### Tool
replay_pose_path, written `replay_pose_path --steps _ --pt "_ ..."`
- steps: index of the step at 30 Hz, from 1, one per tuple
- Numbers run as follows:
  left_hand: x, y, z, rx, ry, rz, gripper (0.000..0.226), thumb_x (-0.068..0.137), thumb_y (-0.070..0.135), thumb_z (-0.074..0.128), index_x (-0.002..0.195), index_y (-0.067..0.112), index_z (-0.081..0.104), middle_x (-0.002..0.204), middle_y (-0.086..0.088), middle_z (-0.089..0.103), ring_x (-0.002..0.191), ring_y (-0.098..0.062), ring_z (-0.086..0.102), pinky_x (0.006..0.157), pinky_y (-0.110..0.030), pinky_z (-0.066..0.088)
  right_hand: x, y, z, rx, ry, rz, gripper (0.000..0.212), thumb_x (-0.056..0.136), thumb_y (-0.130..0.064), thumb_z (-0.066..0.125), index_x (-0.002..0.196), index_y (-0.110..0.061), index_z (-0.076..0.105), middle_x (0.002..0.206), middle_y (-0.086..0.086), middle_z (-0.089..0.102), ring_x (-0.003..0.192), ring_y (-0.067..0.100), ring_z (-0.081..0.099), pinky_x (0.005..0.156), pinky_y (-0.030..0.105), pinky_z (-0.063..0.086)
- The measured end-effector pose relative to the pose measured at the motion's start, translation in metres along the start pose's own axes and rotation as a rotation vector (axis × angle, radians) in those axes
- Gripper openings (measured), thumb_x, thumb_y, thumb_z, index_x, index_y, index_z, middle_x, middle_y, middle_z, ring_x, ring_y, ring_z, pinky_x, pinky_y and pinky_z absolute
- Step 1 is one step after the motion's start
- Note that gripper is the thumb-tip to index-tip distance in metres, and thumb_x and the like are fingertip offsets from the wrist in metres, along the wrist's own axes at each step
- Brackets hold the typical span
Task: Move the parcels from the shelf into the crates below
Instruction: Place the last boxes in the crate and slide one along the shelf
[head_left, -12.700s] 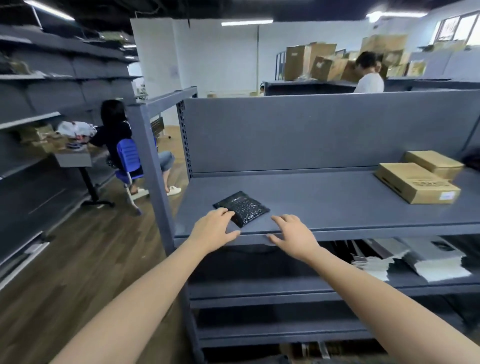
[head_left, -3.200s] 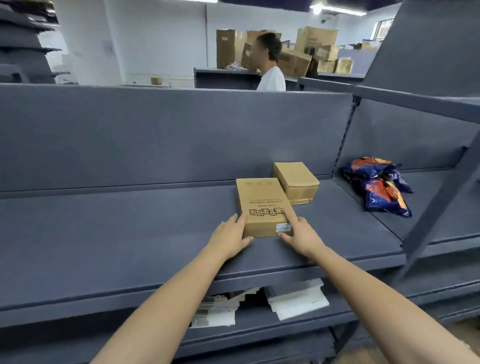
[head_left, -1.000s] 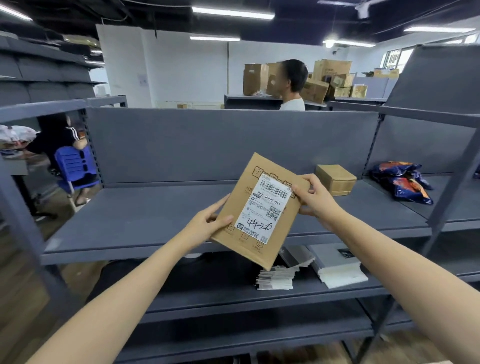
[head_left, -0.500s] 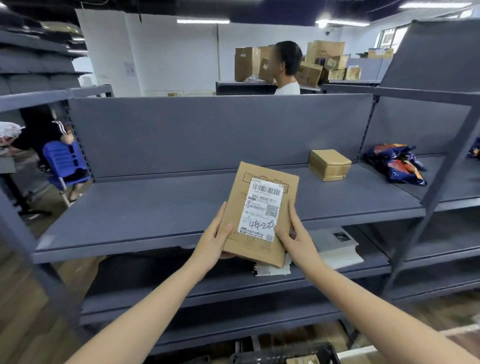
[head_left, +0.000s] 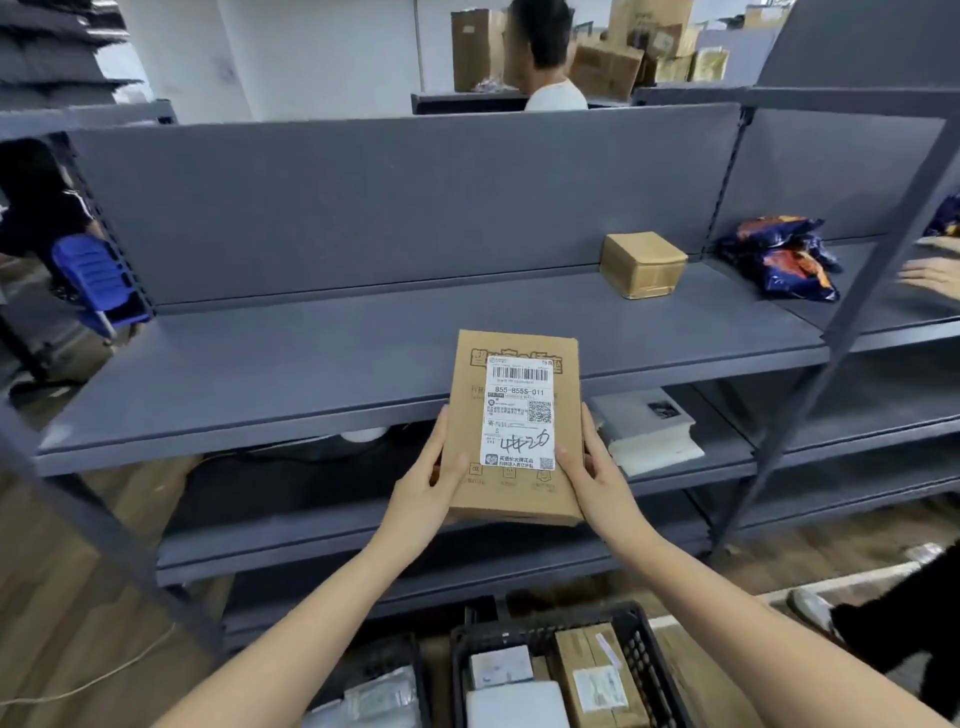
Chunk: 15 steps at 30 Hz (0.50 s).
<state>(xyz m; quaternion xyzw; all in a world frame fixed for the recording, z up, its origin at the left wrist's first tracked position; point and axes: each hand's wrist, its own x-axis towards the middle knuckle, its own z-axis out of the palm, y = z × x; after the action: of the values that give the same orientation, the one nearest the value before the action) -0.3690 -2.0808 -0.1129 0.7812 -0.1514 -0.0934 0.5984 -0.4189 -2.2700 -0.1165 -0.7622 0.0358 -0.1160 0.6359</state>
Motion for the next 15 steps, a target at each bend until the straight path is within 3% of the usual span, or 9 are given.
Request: replay_pose_path --steps 1,3,5,7,9,13,15 --pt "-0.003 -0.003 0.003 0.05 -0.022 -0.009 0.058 0.097 0.036 0.048 0.143 0.052 0.017 0.128 0.038 0.041 0.12 0.001 0.046 0.101 -0.015 0.035 -0.005 0.005 -0.007 -0.011 -0.005 0.015 0.054 0.099 -0.024 0.042 0.138 -0.047 0.013 0.129 -0.037 0.036 0.108 -0.025 0.043 0.079 -0.004 0.037" --pt "-0.011 -0.01 0.011 0.114 -0.046 -0.032 0.059 0.095 0.033 0.053 0.139 0.056 0.02 0.118 0.024 0.058 0.103 0.004 0.057 0.088 -0.008 0.042 -0.018 0.018 -0.02 -0.04 0.003 0.042 0.057 0.099 -0.025 0.044 0.138 -0.049 0.009 0.135 -0.039 0.03 0.121 -0.013 0.041 0.091 0.002 0.036" --pt "-0.02 -0.016 0.024 0.143 -0.077 -0.046 0.062 0.093 0.031 0.056 0.139 0.054 0.021 0.118 0.017 0.059 0.09 0.011 0.06 0.076 -0.002 0.044 -0.031 0.035 -0.035 -0.062 0.001 0.069 0.06 0.099 -0.026 0.045 0.142 -0.049 0.009 0.146 -0.026 0.032 0.13 0.003 0.041 0.106 0.023 0.038" --pt "-0.032 -0.022 0.042 0.157 -0.12 -0.054 0.064 0.093 0.028 0.057 0.143 0.047 0.021 0.127 0.018 0.052 0.09 0.013 0.058 0.074 -0.001 0.042 -0.046 0.051 -0.05 -0.063 -0.014 0.115 0.061 0.099 -0.028 0.045 0.145 -0.047 0.01 0.147 -0.017 0.037 0.13 0.009 0.044 0.109 0.039 0.038" --pt "-0.044 -0.028 0.062 0.169 -0.151 -0.075 0.066 0.093 0.027 0.056 0.145 0.044 0.019 0.128 0.022 0.047 0.094 0.009 0.056 0.073 -0.002 0.043 -0.06 0.062 -0.062 -0.069 -0.027 0.152 0.061 0.098 -0.031 0.046 0.145 -0.049 0.01 0.148 -0.014 0.039 0.13 0.011 0.046 0.108 0.041 0.04" --pt "-0.069 -0.047 0.098 0.128 -0.178 -0.146 0.068 0.093 0.025 0.057 0.141 0.047 0.014 0.118 0.03 0.049 0.093 0.004 0.059 0.075 -0.006 0.045 -0.086 0.083 -0.083 -0.068 -0.059 0.209 0.057 0.098 -0.029 0.046 0.137 -0.054 0.013 0.147 -0.01 0.041 0.129 0.01 0.046 0.104 0.029 0.042" --pt "-0.081 -0.061 0.115 0.097 -0.179 -0.201 0.068 0.093 0.023 0.057 0.138 0.048 0.012 0.114 0.031 0.049 0.09 0.001 0.06 0.074 -0.008 0.047 -0.099 0.098 -0.09 -0.069 -0.088 0.253 0.054 0.098 -0.028 0.046 0.13 -0.059 0.015 0.148 -0.009 0.039 0.131 0.011 0.044 0.108 0.032 0.039"
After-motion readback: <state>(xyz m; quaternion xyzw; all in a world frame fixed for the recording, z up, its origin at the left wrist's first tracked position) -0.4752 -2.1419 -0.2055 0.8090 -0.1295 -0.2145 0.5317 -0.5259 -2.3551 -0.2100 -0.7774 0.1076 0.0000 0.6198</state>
